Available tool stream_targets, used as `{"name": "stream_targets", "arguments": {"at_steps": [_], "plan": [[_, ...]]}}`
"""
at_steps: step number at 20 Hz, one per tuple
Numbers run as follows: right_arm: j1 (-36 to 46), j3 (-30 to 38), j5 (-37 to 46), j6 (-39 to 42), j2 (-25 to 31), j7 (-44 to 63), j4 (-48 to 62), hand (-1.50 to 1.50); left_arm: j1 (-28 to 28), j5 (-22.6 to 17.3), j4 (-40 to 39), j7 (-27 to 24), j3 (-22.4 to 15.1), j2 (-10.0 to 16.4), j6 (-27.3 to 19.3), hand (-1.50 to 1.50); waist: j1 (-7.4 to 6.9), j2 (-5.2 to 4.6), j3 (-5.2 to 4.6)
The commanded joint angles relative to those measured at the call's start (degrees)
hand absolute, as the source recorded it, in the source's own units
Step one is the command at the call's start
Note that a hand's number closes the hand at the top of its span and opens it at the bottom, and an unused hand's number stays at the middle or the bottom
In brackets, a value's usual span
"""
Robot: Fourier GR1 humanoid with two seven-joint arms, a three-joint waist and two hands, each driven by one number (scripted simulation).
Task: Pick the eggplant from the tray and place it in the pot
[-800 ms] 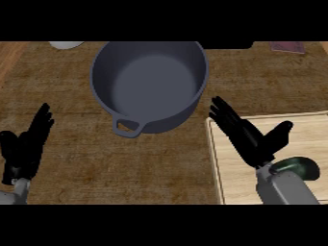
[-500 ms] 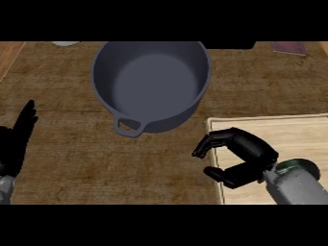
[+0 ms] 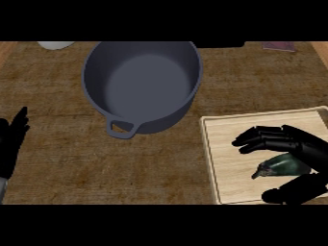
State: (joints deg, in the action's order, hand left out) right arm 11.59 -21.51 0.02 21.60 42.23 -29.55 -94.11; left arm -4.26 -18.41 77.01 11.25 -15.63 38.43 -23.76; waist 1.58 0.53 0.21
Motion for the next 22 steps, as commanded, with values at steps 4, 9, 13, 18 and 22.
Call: {"name": "stream_targets", "arguments": {"at_steps": [4, 9, 13, 18, 22], "plan": [[-2.0, 4.9, 9.7, 2.7, 13.3, -7.8, -4.4, -1.50, -2.0, 2.8, 2.9, 5.6, -1.2, -0.9, -2.4, 0.00, -0.69, -0.27, -0.20], [-1.8, 5.7, 19.1, 2.0, 19.9, -3.5, -10.1, -1.50, -3.4, 3.0, 2.3, 7.0, -1.0, -0.9, -1.2, 0.00, -0.68, -0.27, -0.23], [-1.1, 6.2, 21.7, 6.8, 24.7, 4.4, -17.9, -1.50, -2.0, 2.5, 0.8, 5.4, 0.1, -0.6, 0.9, 0.00, -0.86, -0.24, -0.33], [-3.2, 4.5, 25.4, 15.2, 31.3, 6.2, -23.0, -1.50, -2.6, 4.4, 3.8, 7.3, -0.1, -0.8, -0.6, 0.00, -0.99, -0.23, -0.26], [-3.6, 1.5, 29.7, 18.4, 27.6, 12.2, -26.8, -1.50, -3.9, 5.0, 1.2, 6.5, 0.7, -3.0, 1.2, 0.00, -1.20, -0.45, -0.25]]}}
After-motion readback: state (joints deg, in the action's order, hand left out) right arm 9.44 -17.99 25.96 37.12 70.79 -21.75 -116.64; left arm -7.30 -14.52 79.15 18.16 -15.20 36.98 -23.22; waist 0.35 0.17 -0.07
